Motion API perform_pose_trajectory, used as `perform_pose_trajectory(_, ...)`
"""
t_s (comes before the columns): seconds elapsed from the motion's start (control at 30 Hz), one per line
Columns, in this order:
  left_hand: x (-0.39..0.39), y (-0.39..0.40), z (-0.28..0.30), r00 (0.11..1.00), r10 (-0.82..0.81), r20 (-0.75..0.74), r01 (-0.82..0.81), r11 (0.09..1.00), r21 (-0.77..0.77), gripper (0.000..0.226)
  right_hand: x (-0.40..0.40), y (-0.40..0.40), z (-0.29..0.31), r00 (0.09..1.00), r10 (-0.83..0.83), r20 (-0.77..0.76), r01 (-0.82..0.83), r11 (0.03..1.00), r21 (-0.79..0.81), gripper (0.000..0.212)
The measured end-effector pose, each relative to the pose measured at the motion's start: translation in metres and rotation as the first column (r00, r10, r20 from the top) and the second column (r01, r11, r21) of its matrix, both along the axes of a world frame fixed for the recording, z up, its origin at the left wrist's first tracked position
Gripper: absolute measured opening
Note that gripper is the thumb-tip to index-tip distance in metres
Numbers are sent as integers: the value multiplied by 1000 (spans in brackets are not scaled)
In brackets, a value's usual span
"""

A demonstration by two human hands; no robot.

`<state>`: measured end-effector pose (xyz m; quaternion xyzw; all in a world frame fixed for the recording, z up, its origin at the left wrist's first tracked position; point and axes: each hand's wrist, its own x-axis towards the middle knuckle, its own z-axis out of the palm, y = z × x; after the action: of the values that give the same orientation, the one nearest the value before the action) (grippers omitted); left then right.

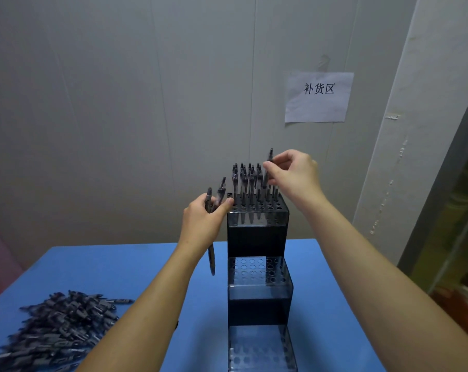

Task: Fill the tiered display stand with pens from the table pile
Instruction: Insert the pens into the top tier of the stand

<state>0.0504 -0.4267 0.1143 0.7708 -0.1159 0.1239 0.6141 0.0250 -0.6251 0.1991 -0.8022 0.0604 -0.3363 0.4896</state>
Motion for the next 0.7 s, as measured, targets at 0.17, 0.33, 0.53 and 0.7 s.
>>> perform_pose_trajectory(0.17,-2,0,0,1000,-2,5,2,1000,7,38,5,2,-8,998,-5,-62,2,999,-48,13)
perform_pose_trajectory(0.33,-5,0,1,1000,-1,6,1,1000,-1,37,7,6,-19,982,-2,-188,-18,995,-103,15)
perform_pose_trajectory(0.53,-9,-1,2,1000,-17,16,17,1000,-13,36,1,8,-20,968,-48,-247,-8,976,-218,22)
perform_pose_trajectory(0.7,-11,-6,4,999,-20,33,20,1000,5,37,-16,20,-13,972,-21,-232,-54,948,-313,35)
